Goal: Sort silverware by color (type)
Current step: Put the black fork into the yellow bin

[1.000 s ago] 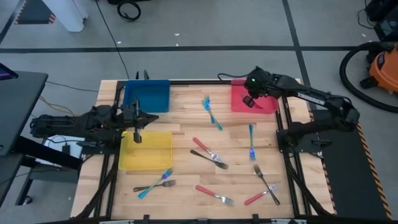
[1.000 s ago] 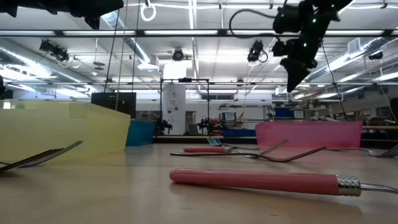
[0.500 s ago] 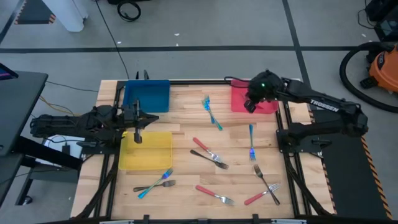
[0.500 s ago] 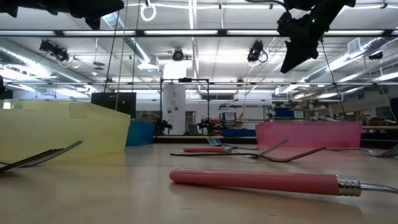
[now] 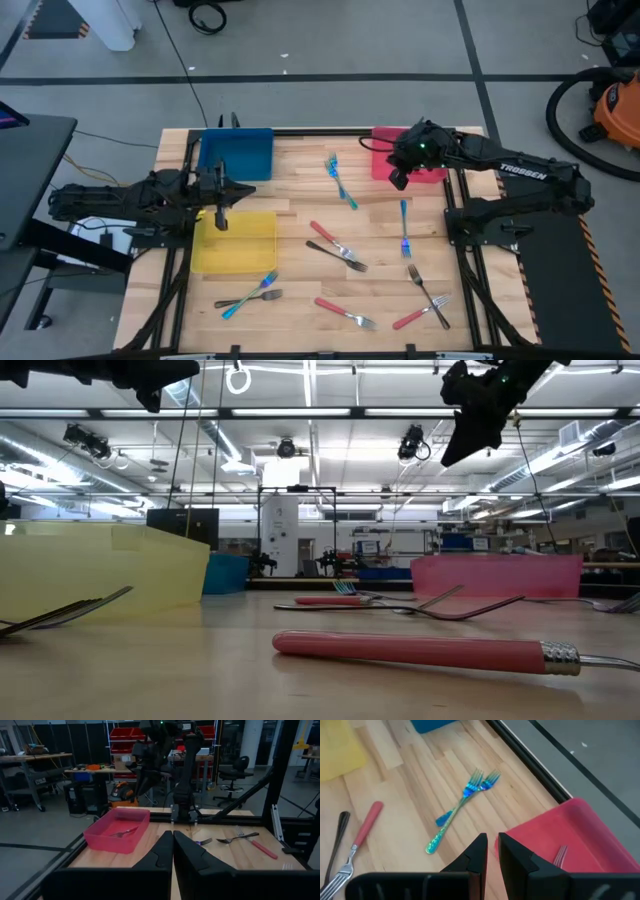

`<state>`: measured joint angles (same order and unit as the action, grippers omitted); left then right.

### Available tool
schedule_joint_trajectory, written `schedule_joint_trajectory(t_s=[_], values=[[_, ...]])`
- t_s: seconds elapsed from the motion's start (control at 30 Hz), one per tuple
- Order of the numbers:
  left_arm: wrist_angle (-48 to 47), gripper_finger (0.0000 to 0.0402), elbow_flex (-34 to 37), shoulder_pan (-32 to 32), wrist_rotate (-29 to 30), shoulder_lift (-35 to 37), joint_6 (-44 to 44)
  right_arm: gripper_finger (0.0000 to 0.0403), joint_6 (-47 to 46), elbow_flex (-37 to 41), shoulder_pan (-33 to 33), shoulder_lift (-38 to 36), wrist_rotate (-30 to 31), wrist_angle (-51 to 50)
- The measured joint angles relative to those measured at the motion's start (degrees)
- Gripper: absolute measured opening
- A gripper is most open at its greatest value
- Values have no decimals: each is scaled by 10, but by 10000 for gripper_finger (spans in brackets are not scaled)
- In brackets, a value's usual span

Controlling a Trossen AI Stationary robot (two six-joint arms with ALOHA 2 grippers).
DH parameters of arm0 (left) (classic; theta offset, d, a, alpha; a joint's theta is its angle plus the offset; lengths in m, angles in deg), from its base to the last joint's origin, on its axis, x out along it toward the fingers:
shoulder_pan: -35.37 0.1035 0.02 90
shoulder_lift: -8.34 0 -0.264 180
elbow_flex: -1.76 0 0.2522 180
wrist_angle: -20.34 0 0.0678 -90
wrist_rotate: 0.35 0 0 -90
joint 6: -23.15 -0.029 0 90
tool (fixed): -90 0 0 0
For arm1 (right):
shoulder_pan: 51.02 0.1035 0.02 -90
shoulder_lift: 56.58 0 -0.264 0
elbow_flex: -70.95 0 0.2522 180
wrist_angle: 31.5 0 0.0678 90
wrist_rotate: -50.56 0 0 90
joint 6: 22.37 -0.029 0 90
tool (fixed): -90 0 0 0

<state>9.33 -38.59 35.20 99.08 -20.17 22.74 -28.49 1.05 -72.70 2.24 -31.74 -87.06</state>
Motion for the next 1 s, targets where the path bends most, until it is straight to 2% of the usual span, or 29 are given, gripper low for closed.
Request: schedule_joint_trajectory(t_s=[0.57,1.0], values=[[1,16,0,-1,0,0,-1,55,3,0,2,0,1,2],[4,16,0,0,0,0,35,55,3,0,2,0,1,1]])
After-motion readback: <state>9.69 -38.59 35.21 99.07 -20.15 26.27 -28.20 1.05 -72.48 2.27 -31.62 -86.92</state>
